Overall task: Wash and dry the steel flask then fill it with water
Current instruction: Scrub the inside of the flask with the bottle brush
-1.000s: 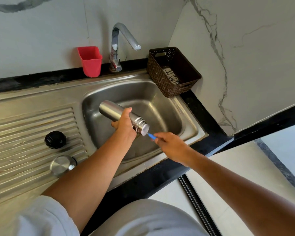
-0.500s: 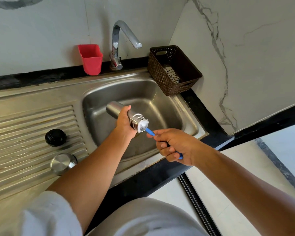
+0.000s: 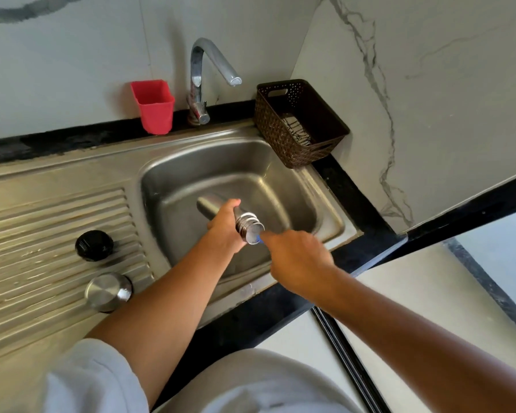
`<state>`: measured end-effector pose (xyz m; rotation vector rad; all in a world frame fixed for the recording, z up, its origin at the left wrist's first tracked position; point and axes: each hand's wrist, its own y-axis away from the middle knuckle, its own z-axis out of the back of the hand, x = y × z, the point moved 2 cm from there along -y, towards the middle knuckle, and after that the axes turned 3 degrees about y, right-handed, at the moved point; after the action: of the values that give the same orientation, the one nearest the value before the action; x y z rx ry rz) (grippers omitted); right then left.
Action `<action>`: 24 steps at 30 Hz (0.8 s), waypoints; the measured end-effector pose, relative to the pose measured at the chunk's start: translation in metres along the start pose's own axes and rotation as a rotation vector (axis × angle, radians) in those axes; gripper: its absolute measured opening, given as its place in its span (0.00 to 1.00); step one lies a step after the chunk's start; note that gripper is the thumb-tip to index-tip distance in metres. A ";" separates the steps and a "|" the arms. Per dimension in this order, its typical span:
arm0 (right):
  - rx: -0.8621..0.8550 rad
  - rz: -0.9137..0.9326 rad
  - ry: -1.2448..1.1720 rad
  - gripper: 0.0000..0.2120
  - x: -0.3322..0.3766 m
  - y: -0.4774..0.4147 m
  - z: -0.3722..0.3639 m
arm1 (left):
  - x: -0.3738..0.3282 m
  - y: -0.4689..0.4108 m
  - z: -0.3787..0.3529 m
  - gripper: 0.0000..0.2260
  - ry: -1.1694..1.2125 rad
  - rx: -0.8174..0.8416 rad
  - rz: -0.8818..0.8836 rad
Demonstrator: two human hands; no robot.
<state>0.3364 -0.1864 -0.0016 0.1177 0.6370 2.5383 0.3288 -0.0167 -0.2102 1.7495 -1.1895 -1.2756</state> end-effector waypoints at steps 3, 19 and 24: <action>0.296 -0.204 -1.058 0.19 -0.012 -0.019 -0.013 | -0.007 0.052 0.000 0.25 -0.046 0.043 0.005; -0.067 0.124 0.252 0.17 0.005 0.020 0.056 | -0.042 -0.035 0.023 0.50 0.047 -0.069 -0.116; -0.090 0.120 0.276 0.22 0.022 0.002 0.030 | -0.011 0.016 -0.001 0.48 0.048 -0.035 -0.136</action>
<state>0.3221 -0.1644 0.0246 -0.2374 0.6348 2.7193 0.3244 -0.0124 -0.1920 1.8512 -1.0307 -1.3170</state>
